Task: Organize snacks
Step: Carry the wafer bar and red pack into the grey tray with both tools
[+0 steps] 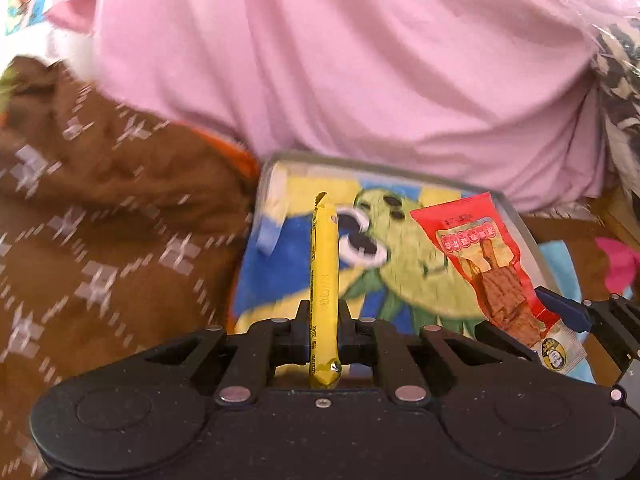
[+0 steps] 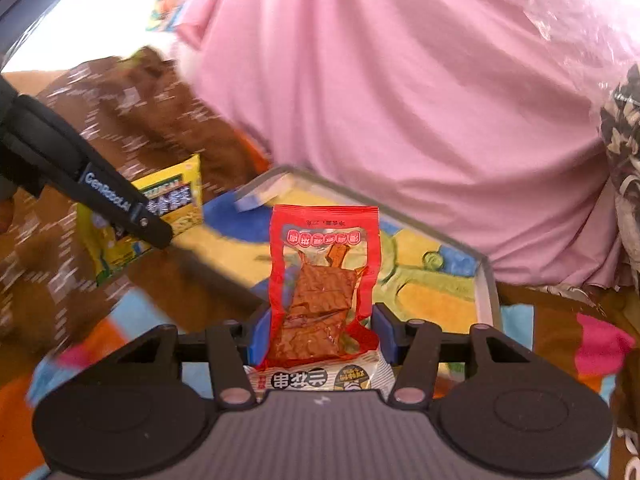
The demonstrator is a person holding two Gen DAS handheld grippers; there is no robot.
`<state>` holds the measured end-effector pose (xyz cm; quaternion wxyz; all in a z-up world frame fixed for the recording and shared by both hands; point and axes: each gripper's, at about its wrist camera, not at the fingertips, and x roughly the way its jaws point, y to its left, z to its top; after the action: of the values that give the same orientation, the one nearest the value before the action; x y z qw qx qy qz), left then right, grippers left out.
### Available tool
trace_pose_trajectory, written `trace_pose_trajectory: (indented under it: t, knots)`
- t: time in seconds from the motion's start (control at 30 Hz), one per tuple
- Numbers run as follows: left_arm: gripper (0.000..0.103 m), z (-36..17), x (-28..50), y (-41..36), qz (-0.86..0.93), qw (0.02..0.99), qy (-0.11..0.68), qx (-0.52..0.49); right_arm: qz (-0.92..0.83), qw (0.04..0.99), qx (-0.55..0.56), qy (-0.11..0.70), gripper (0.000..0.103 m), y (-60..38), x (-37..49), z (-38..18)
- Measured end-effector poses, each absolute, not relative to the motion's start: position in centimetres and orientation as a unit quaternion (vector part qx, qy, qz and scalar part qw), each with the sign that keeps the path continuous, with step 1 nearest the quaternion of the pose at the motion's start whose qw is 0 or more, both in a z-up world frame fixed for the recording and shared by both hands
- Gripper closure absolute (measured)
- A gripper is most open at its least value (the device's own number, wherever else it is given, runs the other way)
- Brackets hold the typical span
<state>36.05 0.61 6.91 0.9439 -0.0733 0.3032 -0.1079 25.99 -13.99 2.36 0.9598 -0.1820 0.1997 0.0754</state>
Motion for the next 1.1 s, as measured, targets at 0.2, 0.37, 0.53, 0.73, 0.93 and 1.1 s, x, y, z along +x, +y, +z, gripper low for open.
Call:
trace_pose_trajectory:
  t: [0.2,0.37,0.53,0.73,0.93,1.1]
  knots:
    - [0.092,5.4,40.9,-2.1,-0.115,0.944,0.297,-0.091,0.054,0.965,-0.137,0.215,0.046,-15.6,32.5,2.2]
    - [0.092,3.6,42.8,-3.3,-0.118,0.94,0.305,-0.093,0.049,0.961,-0.118,0.246,0.046,-17.0,36.1,1.1]
    - [0.092,2.1,43.4,-4.1,-0.12,0.936,0.322,-0.082,0.044,0.955,-0.104,0.275,0.046,-18.1,37.9,-0.4]
    - [0.091,1.8,43.5,-4.4,-0.125,0.937,0.318,-0.076,0.046,0.951,-0.087,0.291,0.044,-18.5,38.6,-1.7]
    - [0.072,1.7,43.4,-4.3,-0.126,0.936,0.319,-0.077,0.047,0.952,-0.069,0.294,0.039,-18.6,38.8,-1.9]
    - [0.034,2.3,42.5,-4.1,-0.12,0.939,0.312,-0.079,0.037,0.958,-0.052,0.28,0.027,-19.4,38.1,-1.8]
